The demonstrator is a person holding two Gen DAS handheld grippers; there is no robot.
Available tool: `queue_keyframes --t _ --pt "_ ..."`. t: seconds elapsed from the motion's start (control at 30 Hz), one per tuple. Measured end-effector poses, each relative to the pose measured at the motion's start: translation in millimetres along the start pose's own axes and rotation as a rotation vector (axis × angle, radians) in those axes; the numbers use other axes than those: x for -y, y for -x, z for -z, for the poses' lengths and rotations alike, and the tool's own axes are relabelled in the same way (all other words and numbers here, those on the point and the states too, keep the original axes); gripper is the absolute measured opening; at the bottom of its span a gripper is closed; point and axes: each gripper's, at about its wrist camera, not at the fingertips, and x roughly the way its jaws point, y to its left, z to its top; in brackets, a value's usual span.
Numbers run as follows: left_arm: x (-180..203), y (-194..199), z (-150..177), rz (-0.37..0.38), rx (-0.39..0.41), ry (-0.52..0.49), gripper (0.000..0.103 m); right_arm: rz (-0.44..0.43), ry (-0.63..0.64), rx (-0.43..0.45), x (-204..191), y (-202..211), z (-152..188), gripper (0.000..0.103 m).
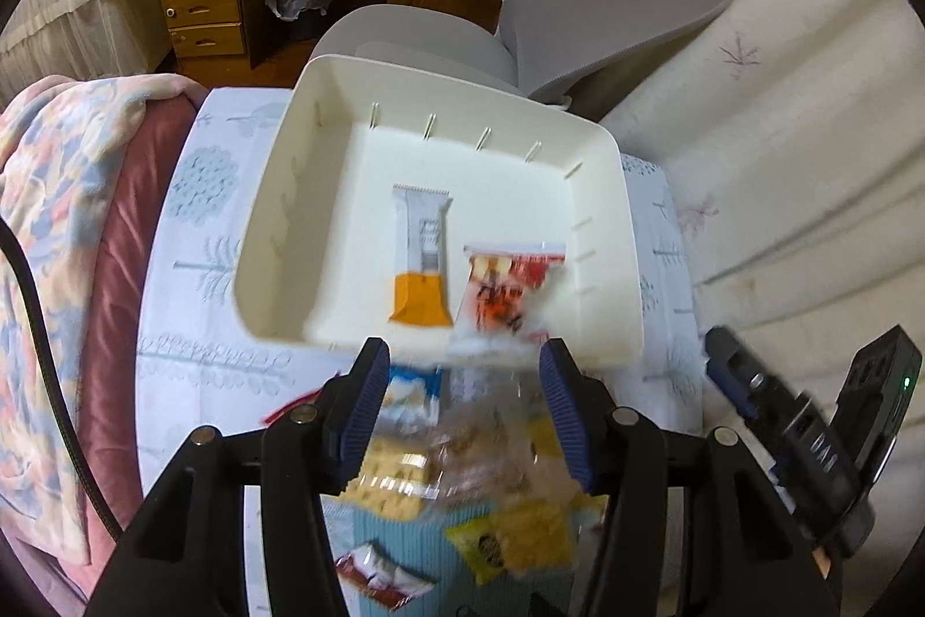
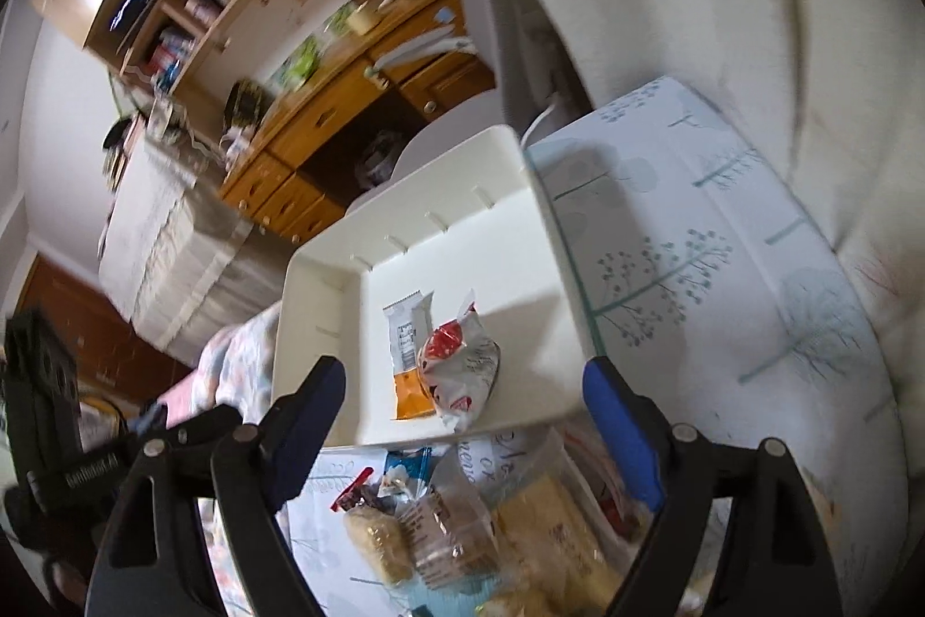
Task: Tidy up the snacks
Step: 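Move the right tool to the beige cracker pack while the left tool approaches the brown wafer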
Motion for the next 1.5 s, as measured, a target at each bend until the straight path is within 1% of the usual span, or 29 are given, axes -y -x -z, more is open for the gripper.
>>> queue_keyframes --t 0.1,0.23,0.43,0.53,0.63,0.67,0.77,0.83,0.93,1.03,1.17,1.3,1.5 --pt "-10 18 22 0.015 0.004 -0.021 0.053 0.026 -0.028 0.046 -3 25 15 0.085" --pt "-26 39 52 0.042 -0.004 -0.06 0.054 0.056 -0.079 0.092 -5 56 45 0.085" --pt "-38 56 86 0.067 -0.025 -0.131 0.055 0.091 -0.167 0.146 -2 88 92 0.085" --pt "-44 61 102 0.075 -0.029 -0.164 0.064 0.108 -0.211 0.162 3 99 114 0.085" --pt "-49 63 116 0.076 -0.036 -0.194 0.066 0.127 -0.269 0.172 12 109 137 0.085" --pt "-50 62 121 0.078 -0.045 -0.2 0.069 0.132 -0.284 0.173 15 111 143 0.085" --pt "-53 56 133 0.078 -0.076 -0.213 0.072 0.154 -0.334 0.175 26 116 162 0.085" --pt "-54 52 140 0.072 -0.098 -0.228 0.073 0.172 -0.362 0.17 33 119 174 0.085" --pt "-55 43 152 0.063 -0.136 -0.254 0.077 0.196 -0.392 0.155 42 118 188 0.085" --pt "-55 34 162 0.057 -0.17 -0.267 0.077 0.221 -0.428 0.132 55 116 200 0.085" --pt "-53 17 173 0.036 -0.227 -0.295 0.084 0.254 -0.473 0.102 71 110 211 0.085" --pt "-49 -2 182 -0.003 -0.286 -0.331 0.085 0.266 -0.531 0.059 89 103 213 0.085" --pt "-41 -33 195 -0.055 -0.338 -0.371 0.089 0.241 -0.631 -0.036 119 92 203 0.085"
